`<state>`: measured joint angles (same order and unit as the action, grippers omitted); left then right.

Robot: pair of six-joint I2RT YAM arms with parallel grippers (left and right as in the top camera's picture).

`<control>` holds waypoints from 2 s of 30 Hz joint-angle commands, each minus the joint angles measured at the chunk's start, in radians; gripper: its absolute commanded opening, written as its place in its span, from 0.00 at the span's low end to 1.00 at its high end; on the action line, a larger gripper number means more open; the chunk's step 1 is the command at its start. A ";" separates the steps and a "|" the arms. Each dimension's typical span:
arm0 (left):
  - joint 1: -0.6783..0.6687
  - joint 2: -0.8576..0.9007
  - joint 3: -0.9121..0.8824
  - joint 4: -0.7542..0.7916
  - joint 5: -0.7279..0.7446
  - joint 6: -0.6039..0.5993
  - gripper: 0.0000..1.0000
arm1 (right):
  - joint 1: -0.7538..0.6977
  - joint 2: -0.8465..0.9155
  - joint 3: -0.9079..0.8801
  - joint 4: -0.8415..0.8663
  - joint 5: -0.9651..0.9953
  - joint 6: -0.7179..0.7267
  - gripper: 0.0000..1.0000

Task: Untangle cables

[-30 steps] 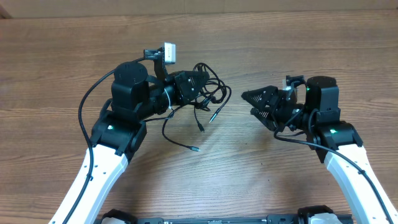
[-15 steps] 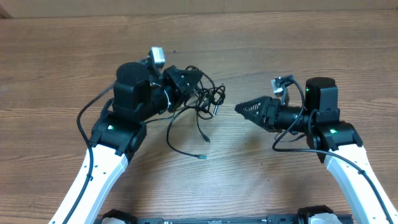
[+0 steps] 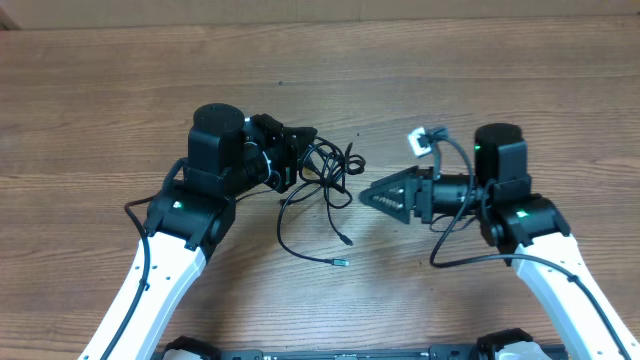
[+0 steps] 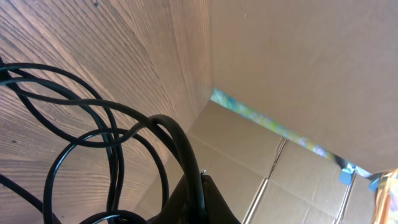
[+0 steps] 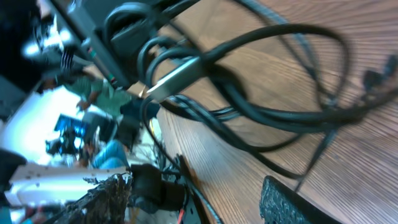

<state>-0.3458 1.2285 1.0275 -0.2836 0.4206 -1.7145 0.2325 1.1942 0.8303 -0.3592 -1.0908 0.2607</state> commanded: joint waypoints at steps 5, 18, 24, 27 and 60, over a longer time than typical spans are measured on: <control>0.006 -0.013 0.021 0.003 -0.013 -0.037 0.04 | 0.083 0.000 0.014 0.016 0.144 0.023 0.65; 0.005 -0.013 0.021 0.003 0.138 -0.058 0.04 | 0.087 0.000 0.014 0.077 0.439 -0.141 0.63; 0.005 -0.013 0.021 0.003 0.202 -0.063 0.04 | 0.087 0.000 0.014 0.115 0.433 -0.290 0.56; 0.005 -0.013 0.021 0.004 0.201 -0.064 0.04 | 0.087 0.000 0.014 0.117 0.389 -0.297 0.49; 0.005 -0.013 0.021 0.010 0.241 -0.167 0.04 | 0.196 0.059 0.013 0.045 0.187 -0.664 0.04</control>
<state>-0.3450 1.2285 1.0275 -0.2852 0.6529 -1.8606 0.4213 1.2495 0.8303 -0.3058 -0.8944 -0.4126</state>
